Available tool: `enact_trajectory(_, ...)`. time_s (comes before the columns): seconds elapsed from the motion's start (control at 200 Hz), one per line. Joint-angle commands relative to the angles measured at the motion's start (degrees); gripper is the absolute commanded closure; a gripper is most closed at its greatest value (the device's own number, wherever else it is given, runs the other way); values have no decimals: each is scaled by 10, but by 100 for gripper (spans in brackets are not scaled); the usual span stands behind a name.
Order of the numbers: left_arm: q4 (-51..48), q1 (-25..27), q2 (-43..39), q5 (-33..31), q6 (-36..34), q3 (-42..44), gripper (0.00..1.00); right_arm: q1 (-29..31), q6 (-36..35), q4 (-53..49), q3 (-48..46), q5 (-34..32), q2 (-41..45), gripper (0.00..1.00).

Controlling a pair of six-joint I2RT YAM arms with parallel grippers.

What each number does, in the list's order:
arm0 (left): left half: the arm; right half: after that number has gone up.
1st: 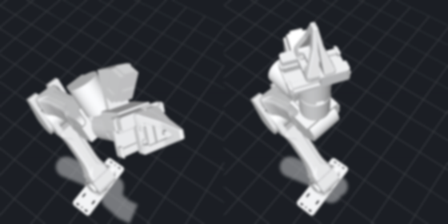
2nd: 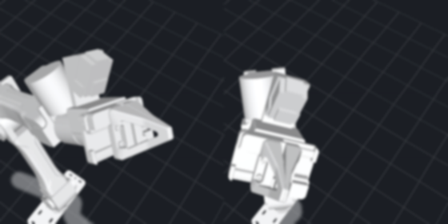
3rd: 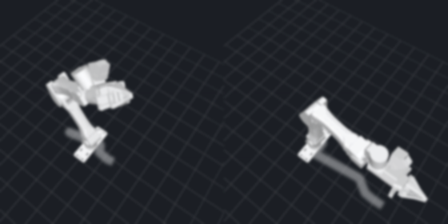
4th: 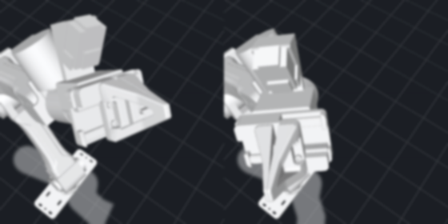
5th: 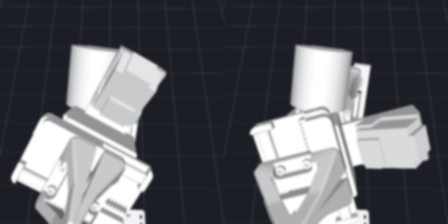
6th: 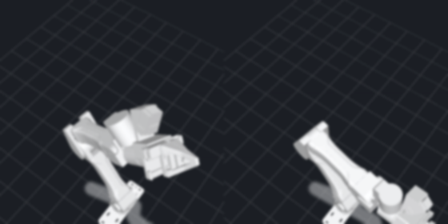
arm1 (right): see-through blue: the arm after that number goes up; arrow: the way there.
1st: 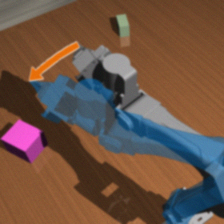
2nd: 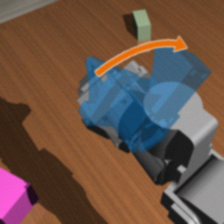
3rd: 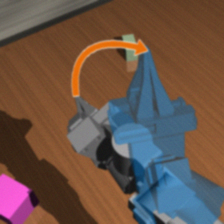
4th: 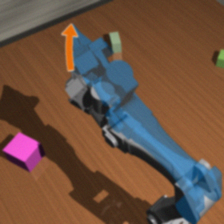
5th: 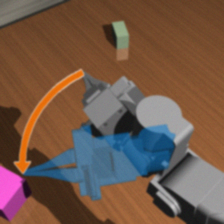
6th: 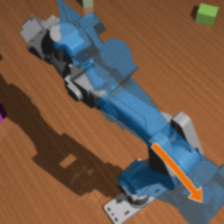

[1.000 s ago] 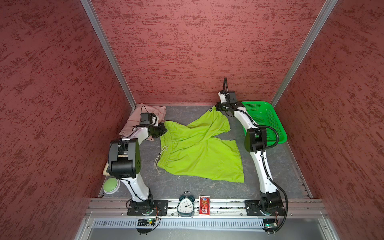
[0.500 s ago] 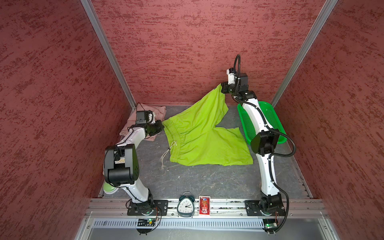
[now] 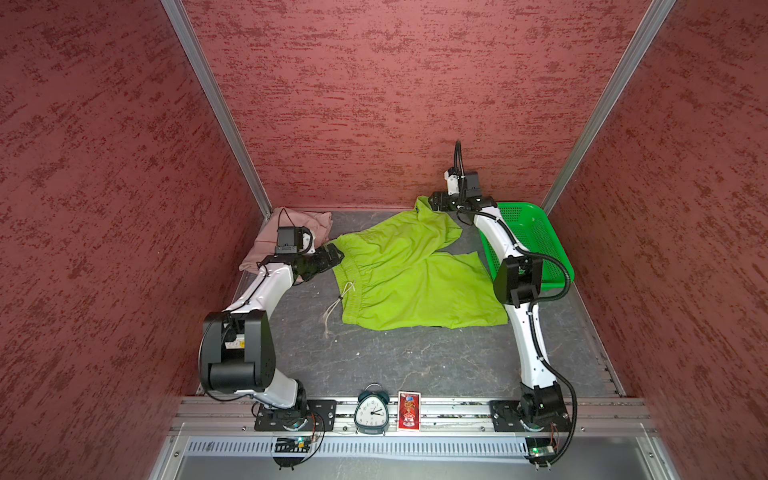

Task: Fold and stack the shorts
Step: 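Drag the waistband toward the robot with the left gripper while right holds the leg corner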

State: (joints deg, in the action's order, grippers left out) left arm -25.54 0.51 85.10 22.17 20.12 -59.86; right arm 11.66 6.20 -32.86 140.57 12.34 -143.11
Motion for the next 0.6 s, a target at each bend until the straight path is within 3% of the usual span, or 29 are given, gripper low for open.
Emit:
enact_trajectory(0.0,-82,68,-56,-65,14,23,1,14,-22,-29,-120,-25,144,8)
enact_trajectory(0.07,-102,91,-96,-78,37,57,1,25,-13,8,-266,-42,240,7)
enact_trajectory(0.165,-109,76,-164,-38,79,122,1,38,28,63,-452,-44,367,7)
enact_trajectory(0.321,-105,78,-260,0,153,208,1,46,158,128,-749,-47,593,8)
enact_trajectory(0.416,-57,84,-300,24,210,266,1,57,222,78,-867,-110,711,9)
enact_trajectory(0.596,40,85,-336,40,297,359,1,63,341,8,-1020,-132,888,10)
